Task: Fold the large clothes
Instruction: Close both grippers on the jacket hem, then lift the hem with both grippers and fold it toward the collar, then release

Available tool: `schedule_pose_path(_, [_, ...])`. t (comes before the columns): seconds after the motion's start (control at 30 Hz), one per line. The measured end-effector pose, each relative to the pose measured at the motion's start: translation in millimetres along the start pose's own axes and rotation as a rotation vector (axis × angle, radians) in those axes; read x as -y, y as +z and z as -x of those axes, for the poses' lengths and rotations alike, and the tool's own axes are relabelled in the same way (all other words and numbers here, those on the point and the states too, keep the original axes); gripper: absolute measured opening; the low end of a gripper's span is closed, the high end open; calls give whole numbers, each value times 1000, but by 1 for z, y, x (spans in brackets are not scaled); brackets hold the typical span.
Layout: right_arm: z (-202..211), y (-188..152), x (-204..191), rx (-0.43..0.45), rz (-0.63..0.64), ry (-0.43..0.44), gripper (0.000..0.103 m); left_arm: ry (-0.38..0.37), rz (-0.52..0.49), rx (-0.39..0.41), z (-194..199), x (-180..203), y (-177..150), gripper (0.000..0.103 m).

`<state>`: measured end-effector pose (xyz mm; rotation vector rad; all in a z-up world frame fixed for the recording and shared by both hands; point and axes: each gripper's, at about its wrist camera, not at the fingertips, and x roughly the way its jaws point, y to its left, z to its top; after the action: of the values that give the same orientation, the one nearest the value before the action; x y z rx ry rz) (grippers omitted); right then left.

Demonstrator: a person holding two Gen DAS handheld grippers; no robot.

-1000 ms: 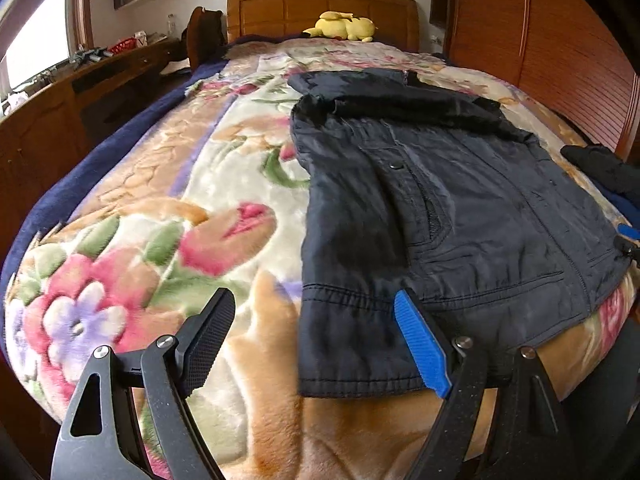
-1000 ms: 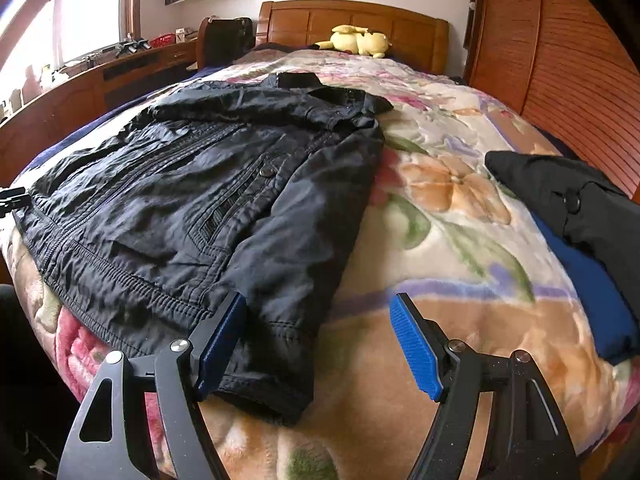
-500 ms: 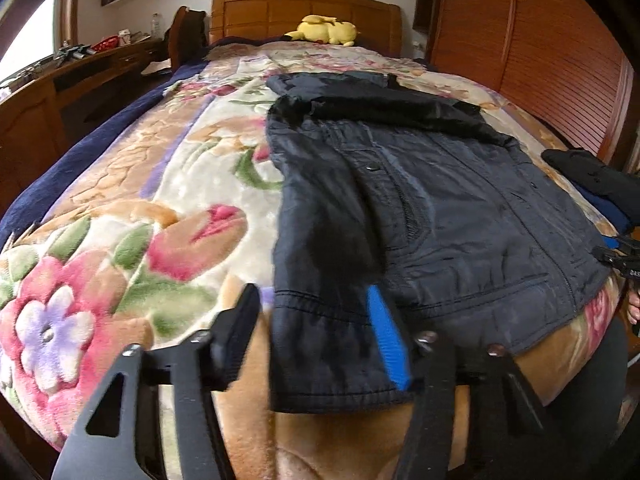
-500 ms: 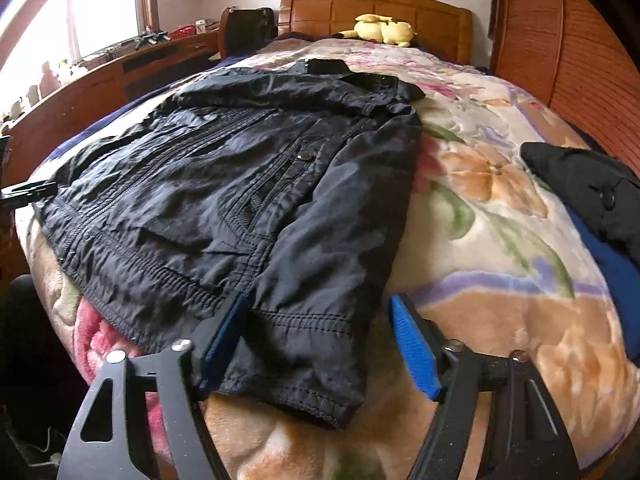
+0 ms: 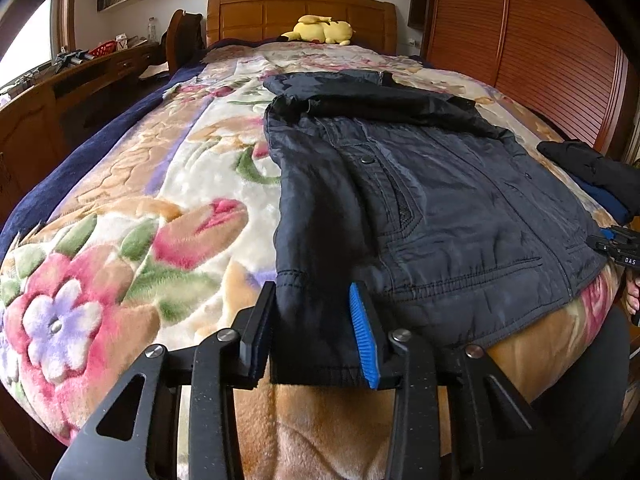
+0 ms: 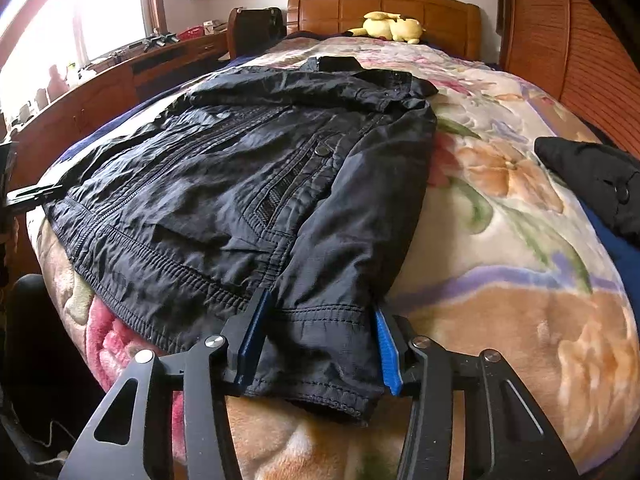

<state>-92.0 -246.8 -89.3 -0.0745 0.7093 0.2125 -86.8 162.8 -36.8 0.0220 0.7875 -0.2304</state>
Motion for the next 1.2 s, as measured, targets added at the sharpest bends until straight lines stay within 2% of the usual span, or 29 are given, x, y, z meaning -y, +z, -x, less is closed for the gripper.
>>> schedule_pose_path(0.07, [-1,1,-3,-1,7,-5,49,-3,-1,11,3,2,-1,23])
schedule_pose_path(0.13, [2,1,-5,17,13,10,25,-1,3,20,7,3,-2,12])
schedule_pose_path(0.2, [9,1,-5,49,-8,39,17,-12,5,41,15,5,-1,8])
schedule_pose_path(0.27, [17,1,-8,80,-8,27,14,-9,-5,79,28,10,0,7])
schedule_pose_path(0.37, [33,5,-10,132,-27,37,13,6,-24,144,50,20,6,6])
schedule_pose_path(0.63, [100,9,-11,260,-24,63,12,-44,-64,291,123,44,23,6])
schedule_pose_path(0.73, [128,9,-15,302,-2,-11,11,-67,-88,324,147,51,34,6])
schedule_pose_path(0.93, [186,16,-15,403,19,-6,11,-65,-137,446,202,63,50,6])
schedule_pose_path(1.1, [220,18,-20,458,43,-17,11,-62,-152,489,223,66,59,6])
schedule_pose_path(1.2, [218,23,-18,454,59,-38,11,-34,-168,487,215,67,72,6])
